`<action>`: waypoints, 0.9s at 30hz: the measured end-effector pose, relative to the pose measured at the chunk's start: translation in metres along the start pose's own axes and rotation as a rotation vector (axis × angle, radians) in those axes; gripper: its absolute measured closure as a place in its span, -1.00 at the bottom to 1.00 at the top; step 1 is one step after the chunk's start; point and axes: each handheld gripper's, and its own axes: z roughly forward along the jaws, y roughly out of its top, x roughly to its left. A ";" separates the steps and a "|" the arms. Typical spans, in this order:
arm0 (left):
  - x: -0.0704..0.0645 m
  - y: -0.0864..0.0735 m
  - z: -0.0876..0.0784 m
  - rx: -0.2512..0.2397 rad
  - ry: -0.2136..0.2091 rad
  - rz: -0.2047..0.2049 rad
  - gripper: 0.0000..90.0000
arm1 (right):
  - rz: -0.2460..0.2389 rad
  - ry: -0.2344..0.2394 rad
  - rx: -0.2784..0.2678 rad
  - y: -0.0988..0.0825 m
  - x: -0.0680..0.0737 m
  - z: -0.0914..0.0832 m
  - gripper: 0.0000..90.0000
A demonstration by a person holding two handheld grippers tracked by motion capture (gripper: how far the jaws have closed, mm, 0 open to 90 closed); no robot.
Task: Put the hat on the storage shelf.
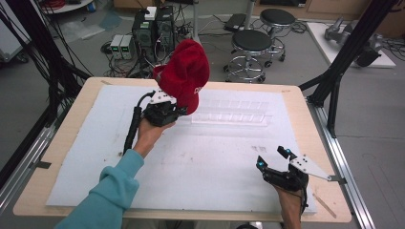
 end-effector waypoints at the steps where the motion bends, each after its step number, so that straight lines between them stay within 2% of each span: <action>1: -0.001 0.000 0.002 -0.003 0.005 -0.015 0.90 | 0.002 0.000 0.003 -0.002 -0.001 0.000 -0.75; 5: -0.004 0.000 0.010 0.021 0.027 0.017 0.90 | 0.001 0.001 -0.005 -0.007 -0.002 0.001 -0.75; 8: -0.008 -0.001 0.018 0.034 0.039 0.005 0.90 | 0.013 0.006 -0.012 -0.010 -0.003 0.001 -0.76; 10: -0.010 0.000 0.022 0.041 0.044 0.017 0.90 | 0.017 0.007 -0.018 -0.012 -0.004 0.002 -0.76; 11: -0.012 -0.001 0.023 0.044 0.052 0.003 0.90 | 0.015 0.007 -0.018 -0.013 -0.005 0.002 -0.76; 13: -0.014 -0.001 0.026 0.054 0.054 0.013 0.90 | 0.016 0.009 -0.020 -0.014 -0.004 0.002 -0.76; 16: -0.017 -0.002 0.030 0.070 0.069 0.016 0.90 | 0.010 0.007 -0.030 -0.015 -0.004 0.001 -0.76; 17: -0.016 -0.002 0.031 0.075 0.071 0.031 0.90 | 0.008 0.005 -0.034 -0.015 -0.004 0.001 -0.76; 18: -0.018 -0.003 0.032 0.077 0.077 0.002 0.90 | 0.006 0.005 -0.039 -0.015 -0.003 0.000 -0.76; 19: -0.019 -0.003 0.033 0.081 0.081 0.001 0.90 | -0.002 0.007 -0.042 -0.016 -0.003 0.000 -0.75; 23: -0.021 -0.004 0.037 0.096 0.092 0.021 0.90 | -0.030 0.006 -0.055 -0.016 -0.001 -0.001 -0.76; 24: -0.031 -0.007 0.039 0.090 0.121 -0.106 0.90 | -0.032 0.005 -0.053 -0.017 0.000 -0.001 -0.76; 27: -0.032 -0.010 0.043 0.097 0.124 -0.102 0.90 | -0.036 0.005 -0.054 -0.017 0.000 -0.001 -0.76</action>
